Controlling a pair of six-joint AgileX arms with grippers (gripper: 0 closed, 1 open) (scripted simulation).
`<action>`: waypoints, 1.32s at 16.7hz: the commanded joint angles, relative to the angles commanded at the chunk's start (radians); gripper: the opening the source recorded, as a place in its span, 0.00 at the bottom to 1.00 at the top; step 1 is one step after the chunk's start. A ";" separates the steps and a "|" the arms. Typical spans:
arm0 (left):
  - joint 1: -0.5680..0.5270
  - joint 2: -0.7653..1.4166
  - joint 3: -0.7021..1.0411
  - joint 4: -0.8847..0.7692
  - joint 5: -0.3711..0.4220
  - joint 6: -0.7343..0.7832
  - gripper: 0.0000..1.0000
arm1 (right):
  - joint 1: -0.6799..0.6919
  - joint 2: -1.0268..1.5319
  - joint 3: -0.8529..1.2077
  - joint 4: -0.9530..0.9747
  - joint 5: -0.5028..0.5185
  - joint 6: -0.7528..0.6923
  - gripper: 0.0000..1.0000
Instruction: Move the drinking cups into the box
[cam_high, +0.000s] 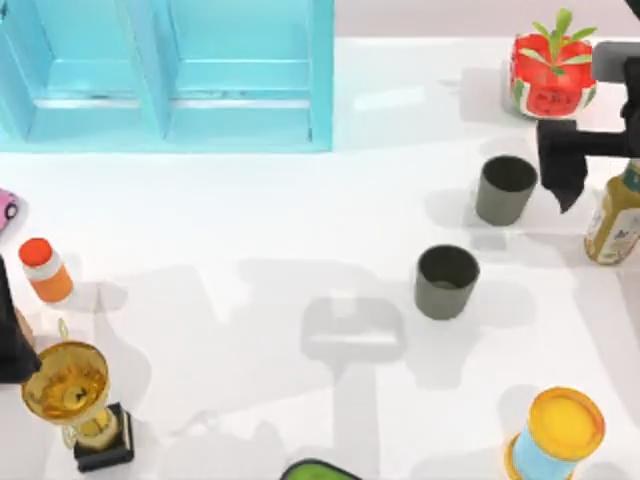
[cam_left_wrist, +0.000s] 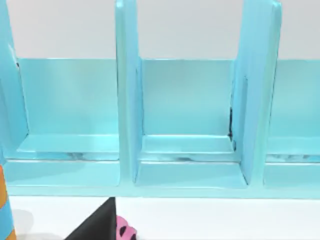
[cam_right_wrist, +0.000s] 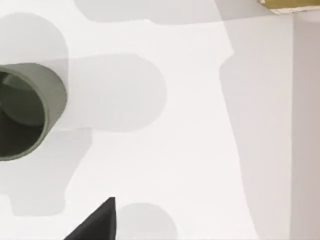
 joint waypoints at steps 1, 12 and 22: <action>0.000 0.000 0.000 0.000 0.000 0.000 1.00 | 0.014 0.100 0.100 -0.057 0.005 0.004 1.00; 0.000 0.000 0.000 0.000 0.000 0.000 1.00 | 0.053 0.681 0.875 -0.246 -0.011 -0.014 1.00; 0.000 0.000 0.000 0.000 0.000 0.000 1.00 | 0.051 0.689 0.818 -0.169 -0.014 -0.015 1.00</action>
